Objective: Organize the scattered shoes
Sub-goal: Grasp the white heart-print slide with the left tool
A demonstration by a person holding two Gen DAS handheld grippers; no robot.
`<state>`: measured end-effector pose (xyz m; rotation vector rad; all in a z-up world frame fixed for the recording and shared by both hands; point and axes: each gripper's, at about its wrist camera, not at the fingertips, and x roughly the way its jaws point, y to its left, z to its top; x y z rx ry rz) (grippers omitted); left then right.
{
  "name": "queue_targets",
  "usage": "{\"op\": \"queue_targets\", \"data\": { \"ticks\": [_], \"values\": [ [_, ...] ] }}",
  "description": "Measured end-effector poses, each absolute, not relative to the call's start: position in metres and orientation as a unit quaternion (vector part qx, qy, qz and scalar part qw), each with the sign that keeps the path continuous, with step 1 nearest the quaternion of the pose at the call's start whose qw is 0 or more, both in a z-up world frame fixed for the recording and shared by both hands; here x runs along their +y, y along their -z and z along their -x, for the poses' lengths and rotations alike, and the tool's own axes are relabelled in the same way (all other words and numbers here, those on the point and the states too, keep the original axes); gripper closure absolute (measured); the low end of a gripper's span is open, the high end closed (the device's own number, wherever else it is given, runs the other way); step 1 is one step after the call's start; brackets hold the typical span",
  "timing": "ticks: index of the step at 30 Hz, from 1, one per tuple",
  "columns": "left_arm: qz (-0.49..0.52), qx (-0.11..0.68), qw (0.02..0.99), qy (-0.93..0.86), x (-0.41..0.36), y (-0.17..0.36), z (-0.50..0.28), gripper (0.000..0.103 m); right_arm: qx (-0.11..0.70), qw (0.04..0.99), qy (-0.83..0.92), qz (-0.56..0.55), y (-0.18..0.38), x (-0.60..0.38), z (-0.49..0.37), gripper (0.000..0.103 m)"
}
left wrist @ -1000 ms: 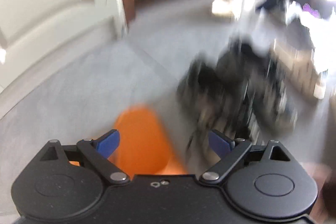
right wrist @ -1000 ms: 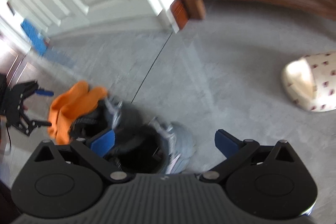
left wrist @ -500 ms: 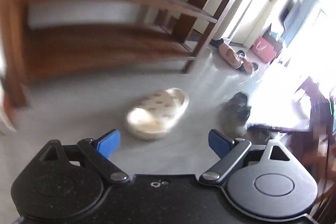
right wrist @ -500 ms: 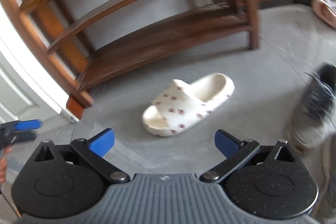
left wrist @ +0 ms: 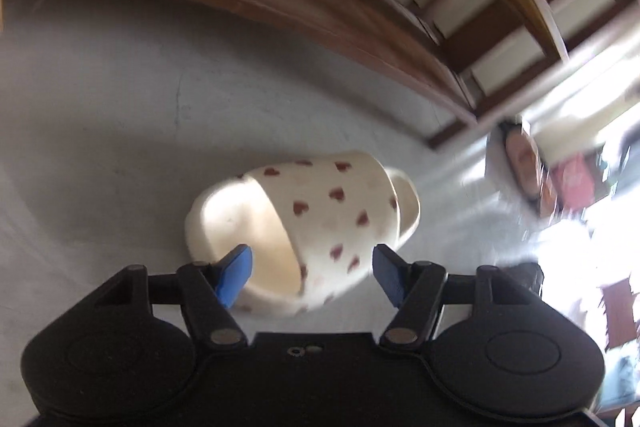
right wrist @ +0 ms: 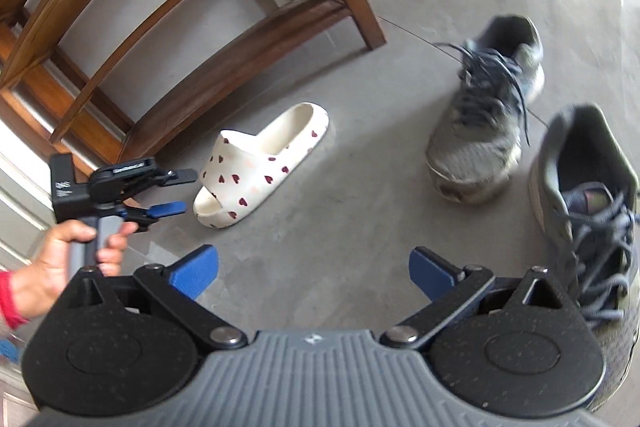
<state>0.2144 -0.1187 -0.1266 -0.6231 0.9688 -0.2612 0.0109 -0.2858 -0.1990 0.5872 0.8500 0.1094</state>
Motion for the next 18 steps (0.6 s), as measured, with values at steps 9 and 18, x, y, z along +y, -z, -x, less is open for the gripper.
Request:
{"op": "queue_targets", "data": {
  "ticks": [9,18],
  "values": [
    [0.465,0.366,0.791,0.155,-0.1,0.172,-0.217,0.07,0.388,0.866,-0.037,-0.314,0.208,-0.306,-0.006,0.0],
    [0.511,0.388,0.76,0.103,-0.135,0.133,-0.146,0.083,0.367,0.869,-0.008,-0.33,0.209,-0.314,0.009,0.0]
  ]
}}
